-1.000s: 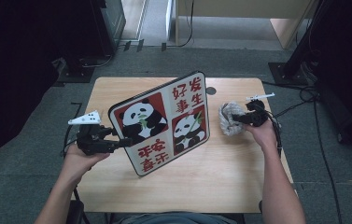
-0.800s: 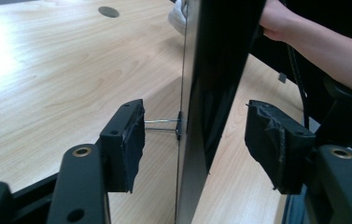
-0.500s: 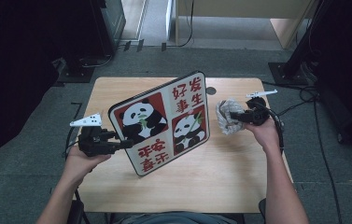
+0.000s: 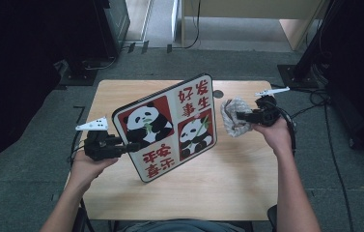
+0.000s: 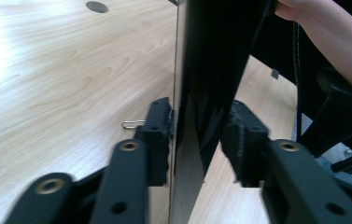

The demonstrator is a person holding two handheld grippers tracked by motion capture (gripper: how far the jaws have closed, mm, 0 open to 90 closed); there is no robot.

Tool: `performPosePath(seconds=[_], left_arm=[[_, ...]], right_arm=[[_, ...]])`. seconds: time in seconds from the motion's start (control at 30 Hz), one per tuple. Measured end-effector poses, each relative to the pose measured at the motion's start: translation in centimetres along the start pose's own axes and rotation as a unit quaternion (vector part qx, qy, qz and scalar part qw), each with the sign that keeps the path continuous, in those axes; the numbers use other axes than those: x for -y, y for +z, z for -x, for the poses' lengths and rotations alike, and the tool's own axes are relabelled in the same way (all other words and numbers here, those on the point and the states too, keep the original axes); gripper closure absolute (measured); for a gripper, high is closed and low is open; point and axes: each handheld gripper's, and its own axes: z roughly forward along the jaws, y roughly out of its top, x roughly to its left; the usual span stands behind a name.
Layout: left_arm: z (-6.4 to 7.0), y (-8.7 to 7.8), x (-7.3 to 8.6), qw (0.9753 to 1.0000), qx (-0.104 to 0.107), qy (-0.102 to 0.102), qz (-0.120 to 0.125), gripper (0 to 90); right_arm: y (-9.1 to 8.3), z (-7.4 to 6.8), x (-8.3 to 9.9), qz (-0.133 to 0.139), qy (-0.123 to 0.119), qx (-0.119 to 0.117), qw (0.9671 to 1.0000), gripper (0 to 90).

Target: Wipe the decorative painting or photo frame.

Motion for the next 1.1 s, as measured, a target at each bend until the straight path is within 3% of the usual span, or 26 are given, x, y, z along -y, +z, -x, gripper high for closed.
performPosePath(seconds=[0.17,0.3,0.53,0.83,1.1], left_arm=[[-0.3,0.0,-0.1,0.9996,0.012,-0.024,-0.001,74.3],[-0.1,0.0,-0.1,0.9999,-0.001,-0.016,0.004,75.2],[0.0,0.0,0.0,0.9999,-0.003,-0.013,0.005,78.8],[0.1,0.0,0.1,0.9999,-0.002,-0.014,0.008,78.9],[0.2,0.0,0.2,0.9999,-0.004,-0.01,0.007,79.1]], right_arm=[[-0.7,-0.9,-0.8,0.009,-0.01,-0.007,0.9999,64.5],[-1.2,-1.6,-1.5,0.008,-0.009,-0.013,0.9998,64.4],[-2.3,-2.9,-2.7,0.008,-0.026,-0.022,0.9994,64.4],[-4.6,-4.1,-5.2,0.03,-0.04,-0.034,0.9982,64.3],[-6.1,-6.4,-8.0,0.041,-0.08,-0.031,0.9955,63.8]])
